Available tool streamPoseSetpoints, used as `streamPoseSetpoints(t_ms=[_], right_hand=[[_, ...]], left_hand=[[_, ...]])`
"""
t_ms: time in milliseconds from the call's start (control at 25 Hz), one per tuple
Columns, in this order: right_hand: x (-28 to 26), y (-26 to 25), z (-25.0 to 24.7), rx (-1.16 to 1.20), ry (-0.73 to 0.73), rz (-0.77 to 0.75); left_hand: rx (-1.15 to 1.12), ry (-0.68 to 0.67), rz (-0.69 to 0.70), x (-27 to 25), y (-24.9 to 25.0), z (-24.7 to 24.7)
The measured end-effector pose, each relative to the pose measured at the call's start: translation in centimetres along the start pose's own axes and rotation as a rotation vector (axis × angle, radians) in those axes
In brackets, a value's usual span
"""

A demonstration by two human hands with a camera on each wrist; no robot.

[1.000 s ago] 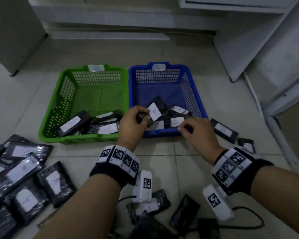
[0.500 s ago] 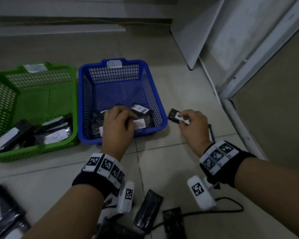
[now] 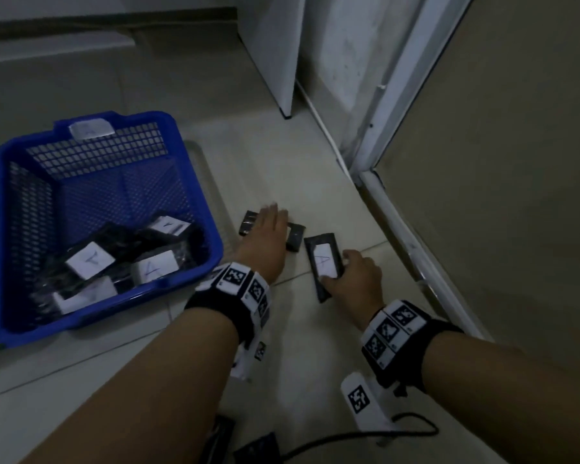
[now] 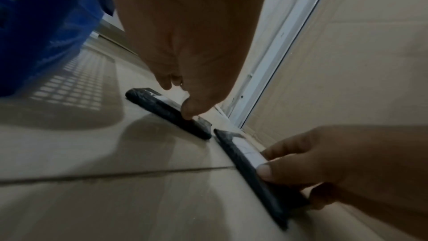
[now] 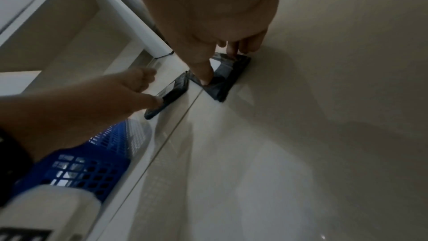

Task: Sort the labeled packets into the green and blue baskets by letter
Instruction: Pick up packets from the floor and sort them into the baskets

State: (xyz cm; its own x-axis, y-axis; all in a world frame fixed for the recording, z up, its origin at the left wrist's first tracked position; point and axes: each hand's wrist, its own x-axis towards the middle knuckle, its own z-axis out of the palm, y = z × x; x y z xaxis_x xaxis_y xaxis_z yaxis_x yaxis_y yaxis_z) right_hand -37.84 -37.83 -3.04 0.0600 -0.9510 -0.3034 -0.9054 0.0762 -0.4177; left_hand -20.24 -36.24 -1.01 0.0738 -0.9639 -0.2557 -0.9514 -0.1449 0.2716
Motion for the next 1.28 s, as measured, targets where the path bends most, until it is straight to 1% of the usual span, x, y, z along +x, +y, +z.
streamPoseSetpoints(t_ms=[40,120,160,240,360,440,520,560,640,760,920,1000,1080,1120,1200,1240,1280], right_hand=[[0.2,0.1,0.1,0.029,-0.021,0.01],[0.4,-0.1,0.0,0.131,-0.063,0.02],[0.4,-0.2,-0.2,0.19,-0.065,0.013],[0.1,-0.7,-0.8,0.321,-0.022,-0.008],[-0.8,-2.4,-1.5,0.566,0.083,0.005],[-1.6,-4.2,-1.7,0.664,0.127,-0.033],[-2.7,-6.3,-1.8,0.735,0.107,-0.119],[-3.5,-7.5,-1.9,0.767,0.08,-0.162],[-5.0,-9.9,-1.9,0.814,0.019,-0.232],[-7.2,-13.7,-1.2,0.747,-0.06,-0.38],[-9.7,-19.9,0.9,0.604,-0.201,-0.603],[-10.7,-23.0,2.4,0.547,-0.27,-0.661],[-11.5,-25.7,4.1,0.468,-0.338,-0.716],[-11.7,-26.7,5.0,0.368,-0.348,-0.757],[-11.9,-27.7,6.6,0.129,-0.308,-0.816],[-12.3,-28.1,7.5,0.048,-0.278,-0.828],[-12.1,-27.6,7.5,0.016,-0.232,-0.814]], left_hand=[[0.077,-0.008,-0.002,0.5,-0.3,0.4],[0.131,0.046,0.02,0.8,-1.5,1.2],[0.112,0.098,0.028,0.6,-1.9,1.6],[0.013,0.18,0.035,-0.5,-2.3,1.6],[-0.233,0.235,0.052,-3.5,-1.8,0.5],[-0.512,0.306,0.012,-6.2,-1.3,-1.0],[-0.793,0.374,-0.005,-8.7,-1.1,-2.8],[-0.884,0.409,-0.015,-9.9,-1.4,-3.9],[-0.995,0.502,-0.059,-11.7,-2.7,-5.9],[-1.045,0.661,-0.171,-14.2,-7.3,-8.1],[-1.151,0.765,-0.297,-18.4,-14.4,-9.1],[-1.165,0.813,-0.388,-20.6,-17.2,-9.2],[-1.115,0.868,-0.48,-23.1,-19.9,-8.9],[-1.071,0.897,-0.531,-24.5,-21.2,-8.7],[-0.955,0.943,-0.636,-26.8,-23.6,-8.1],[-0.899,0.966,-0.694,-28.2,-24.8,-7.9],[-0.849,0.975,-0.73,-28.4,-25.4,-7.7]])
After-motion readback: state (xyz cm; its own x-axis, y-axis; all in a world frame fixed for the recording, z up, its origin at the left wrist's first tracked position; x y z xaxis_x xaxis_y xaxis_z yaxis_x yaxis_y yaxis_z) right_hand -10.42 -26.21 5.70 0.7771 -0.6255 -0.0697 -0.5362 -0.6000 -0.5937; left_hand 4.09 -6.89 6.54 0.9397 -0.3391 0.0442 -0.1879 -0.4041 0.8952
